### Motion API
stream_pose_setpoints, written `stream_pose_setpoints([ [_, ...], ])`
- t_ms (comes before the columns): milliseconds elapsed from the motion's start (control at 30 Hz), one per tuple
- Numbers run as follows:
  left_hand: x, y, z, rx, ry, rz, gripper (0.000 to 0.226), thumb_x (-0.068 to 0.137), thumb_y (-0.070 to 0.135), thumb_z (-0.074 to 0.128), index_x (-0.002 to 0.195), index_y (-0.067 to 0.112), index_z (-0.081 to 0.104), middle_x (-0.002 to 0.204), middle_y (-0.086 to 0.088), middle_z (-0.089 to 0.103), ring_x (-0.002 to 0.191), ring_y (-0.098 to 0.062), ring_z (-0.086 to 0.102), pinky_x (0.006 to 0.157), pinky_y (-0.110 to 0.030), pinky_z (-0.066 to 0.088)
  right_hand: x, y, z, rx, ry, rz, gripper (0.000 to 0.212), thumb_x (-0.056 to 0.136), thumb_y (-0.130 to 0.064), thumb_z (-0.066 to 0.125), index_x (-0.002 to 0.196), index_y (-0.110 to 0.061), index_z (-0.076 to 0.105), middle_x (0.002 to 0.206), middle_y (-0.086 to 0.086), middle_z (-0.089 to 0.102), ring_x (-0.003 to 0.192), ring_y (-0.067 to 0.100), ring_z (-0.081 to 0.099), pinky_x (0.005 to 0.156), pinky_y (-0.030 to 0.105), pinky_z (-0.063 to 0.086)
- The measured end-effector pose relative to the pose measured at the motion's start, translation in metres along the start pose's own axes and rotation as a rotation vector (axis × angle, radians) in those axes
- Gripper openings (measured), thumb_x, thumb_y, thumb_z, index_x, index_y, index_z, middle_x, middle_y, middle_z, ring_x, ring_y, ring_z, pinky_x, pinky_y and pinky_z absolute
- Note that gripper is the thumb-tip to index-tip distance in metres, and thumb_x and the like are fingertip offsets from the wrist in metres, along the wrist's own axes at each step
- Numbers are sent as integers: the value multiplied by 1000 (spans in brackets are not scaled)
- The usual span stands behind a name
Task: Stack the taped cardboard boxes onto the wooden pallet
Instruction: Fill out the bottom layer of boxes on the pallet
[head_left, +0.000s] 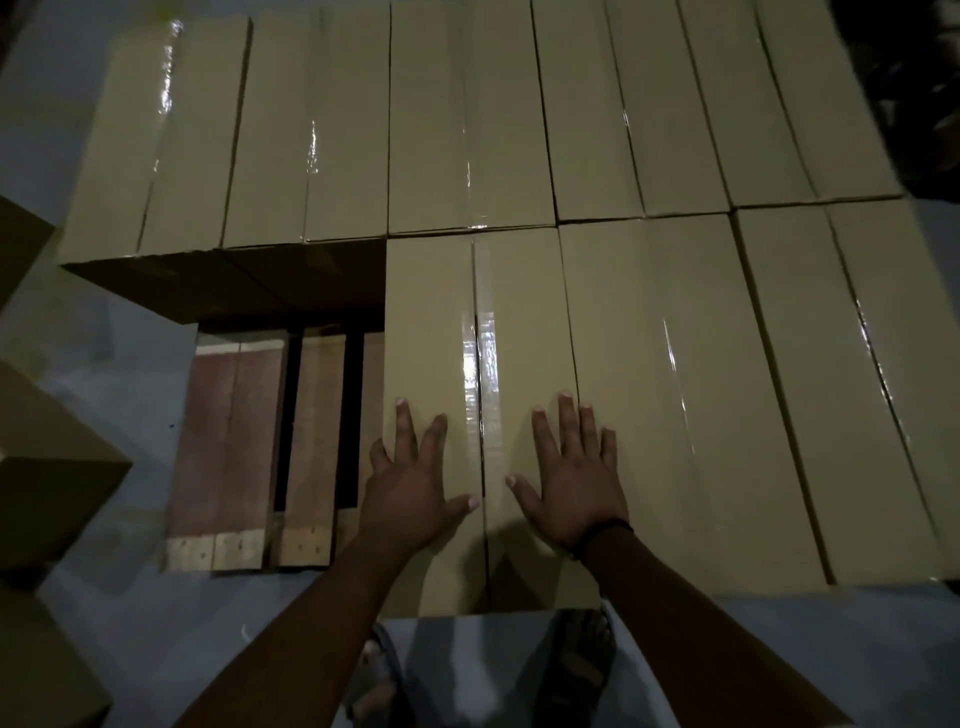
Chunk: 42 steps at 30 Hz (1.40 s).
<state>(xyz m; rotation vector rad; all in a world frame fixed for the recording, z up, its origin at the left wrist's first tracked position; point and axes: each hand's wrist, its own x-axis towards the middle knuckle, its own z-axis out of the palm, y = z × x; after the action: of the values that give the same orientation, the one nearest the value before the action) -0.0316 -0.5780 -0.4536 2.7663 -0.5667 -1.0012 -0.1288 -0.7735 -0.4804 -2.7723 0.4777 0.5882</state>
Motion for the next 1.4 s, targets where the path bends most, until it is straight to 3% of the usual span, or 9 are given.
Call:
stream_pose_setpoints([
  [267,-18,-6,8,60,-98,7,127,76,71,72,155,42,-24,152,5,-52,148,-56,6,105,-60,43,-58,13,29,37,23,-71,101,87,-79,37,162,-16,9,167,17,-6,154,35,-4,122,55,12],
  [333,-26,-6,8,86,-115,18,130,75,70,74,155,41,-25,152,3,-53,147,-56,13,104,-58,44,-72,17,31,3,-40,-89,115,79,-85,45,162,-18,4,167,16,-12,154,35,-9,123,56,13],
  [467,-41,-8,14,143,-141,26,141,70,67,81,153,39,-30,149,0,-55,144,-54,23,102,-56,45,-89,30,24,-91,-178,-199,131,71,-82,61,158,-23,-16,160,11,-33,149,30,-27,124,47,-3],
  [633,-52,-14,23,168,-138,50,145,68,68,81,152,37,-32,149,-3,-55,139,-54,31,102,-53,46,-93,38,20,-144,-157,-249,111,87,-37,67,159,-22,-16,160,13,-33,151,32,-24,125,45,-1],
  [733,-55,-16,25,176,-132,56,144,69,66,82,153,36,-31,150,-3,-54,138,-53,33,102,-52,46,-93,36,22,-137,-138,-242,109,86,-23,65,159,-21,-16,161,14,-32,150,32,-25,122,42,-6],
  [933,-57,-17,24,183,-140,61,146,68,63,84,153,37,-32,148,-2,-56,141,-54,29,105,-53,45,-92,39,28,-100,-116,-258,103,84,-14,64,161,-16,-5,164,19,-21,152,37,-17,125,49,8],
  [1133,-58,-14,23,192,-135,57,146,69,61,85,152,38,-33,146,-2,-58,142,-53,30,104,-54,46,-92,38,28,-97,-102,-268,98,89,-16,59,161,-16,-8,163,18,-25,151,36,-22,123,45,-2],
  [1300,-59,-12,22,207,-134,50,145,69,61,84,152,37,-32,149,-4,-55,142,-54,30,105,-54,47,-93,41,36,-71,-85,-256,102,79,-18,69,161,-14,8,166,21,-6,153,39,-5,122,53,21],
  [1400,-60,-12,21,221,-120,52,144,69,61,84,154,36,-30,150,-5,-54,140,-52,32,102,-52,48,-94,40,37,-77,-89,-264,100,80,-16,66,161,-14,7,166,21,-8,153,40,-6,122,52,18],
])
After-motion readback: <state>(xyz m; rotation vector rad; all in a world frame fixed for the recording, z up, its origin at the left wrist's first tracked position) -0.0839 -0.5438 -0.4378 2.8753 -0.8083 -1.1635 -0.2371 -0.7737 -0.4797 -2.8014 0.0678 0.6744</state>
